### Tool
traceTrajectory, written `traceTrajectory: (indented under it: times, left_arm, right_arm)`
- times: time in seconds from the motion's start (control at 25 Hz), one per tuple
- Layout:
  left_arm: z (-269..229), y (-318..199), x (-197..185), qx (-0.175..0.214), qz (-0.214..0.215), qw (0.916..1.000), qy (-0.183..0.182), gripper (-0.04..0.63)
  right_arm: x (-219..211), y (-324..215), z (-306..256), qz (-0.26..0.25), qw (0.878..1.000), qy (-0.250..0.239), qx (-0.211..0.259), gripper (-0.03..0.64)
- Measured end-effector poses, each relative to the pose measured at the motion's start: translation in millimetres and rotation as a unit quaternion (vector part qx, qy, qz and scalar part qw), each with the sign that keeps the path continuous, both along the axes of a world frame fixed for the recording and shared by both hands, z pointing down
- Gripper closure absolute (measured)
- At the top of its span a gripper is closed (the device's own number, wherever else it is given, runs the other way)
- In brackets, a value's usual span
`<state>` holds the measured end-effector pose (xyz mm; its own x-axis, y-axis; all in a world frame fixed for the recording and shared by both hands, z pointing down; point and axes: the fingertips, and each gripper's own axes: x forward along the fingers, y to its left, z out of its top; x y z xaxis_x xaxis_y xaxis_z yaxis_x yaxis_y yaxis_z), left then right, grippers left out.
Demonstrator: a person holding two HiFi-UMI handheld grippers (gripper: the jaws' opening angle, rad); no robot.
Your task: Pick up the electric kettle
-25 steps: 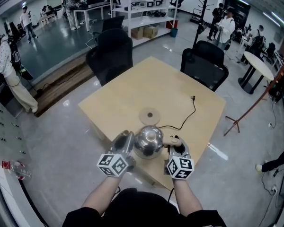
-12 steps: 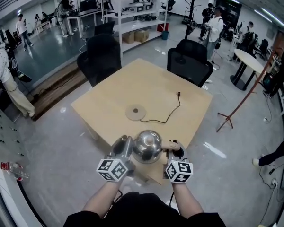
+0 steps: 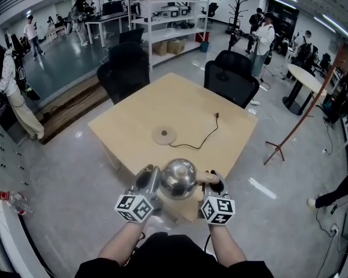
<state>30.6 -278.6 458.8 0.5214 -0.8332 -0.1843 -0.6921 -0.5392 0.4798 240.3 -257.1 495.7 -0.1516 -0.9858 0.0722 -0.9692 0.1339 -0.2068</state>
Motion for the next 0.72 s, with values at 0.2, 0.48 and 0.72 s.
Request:
traceTrajectory:
  times: [0.2,0.48,0.72]
  left_arm:
    - [-0.8,1.3,-3.4,0.001,-0.004,1.0000,0.002,0.495]
    - [-0.4,-3.0,-6.1,-0.001,-0.008,1.0000,0.001,0.495]
    - [-0.7,-7.0,-3.8,-0.004,-0.005,1.0000,0.001,0.495]
  right_arm:
    - [-2.3,-2.9,-2.7,-0.001,1.000,0.000,0.004,0.529]
    - [-4.6,-6.4,-1.8,0.003,1.000,-0.001,0.006,0.529]
    - [-2.4,-9.3,-1.6,0.006,1.000,-0.004,0.005,0.529]
